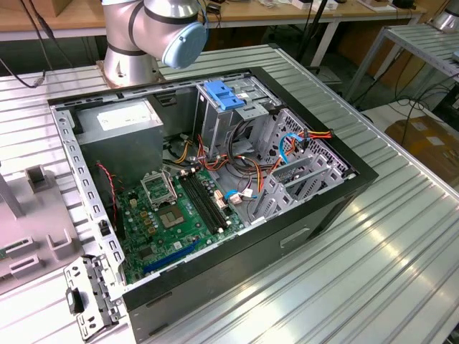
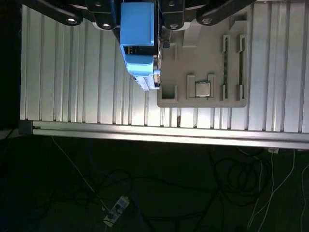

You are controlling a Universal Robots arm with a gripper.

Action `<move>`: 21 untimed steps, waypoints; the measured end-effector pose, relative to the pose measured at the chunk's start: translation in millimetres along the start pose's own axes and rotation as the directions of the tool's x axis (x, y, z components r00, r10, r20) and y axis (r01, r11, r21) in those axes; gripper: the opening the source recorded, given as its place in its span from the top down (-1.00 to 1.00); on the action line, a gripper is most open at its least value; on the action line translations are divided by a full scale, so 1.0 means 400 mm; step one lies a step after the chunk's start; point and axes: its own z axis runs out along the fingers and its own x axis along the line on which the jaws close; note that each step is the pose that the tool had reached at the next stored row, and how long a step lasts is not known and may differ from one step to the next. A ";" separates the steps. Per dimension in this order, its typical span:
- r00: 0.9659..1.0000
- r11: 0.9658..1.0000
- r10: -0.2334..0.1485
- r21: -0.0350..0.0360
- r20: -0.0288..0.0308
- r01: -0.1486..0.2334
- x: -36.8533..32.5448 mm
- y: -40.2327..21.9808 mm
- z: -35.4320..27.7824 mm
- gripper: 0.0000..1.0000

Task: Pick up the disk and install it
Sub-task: 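Pick up the disk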

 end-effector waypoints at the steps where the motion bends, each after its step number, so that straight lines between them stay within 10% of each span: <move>1: 1.000 1.000 0.000 0.000 0.000 0.000 -0.001 0.000 -0.007 0.26; 21: 1.000 1.000 0.000 0.000 0.000 0.000 0.007 -0.002 -0.031 0.26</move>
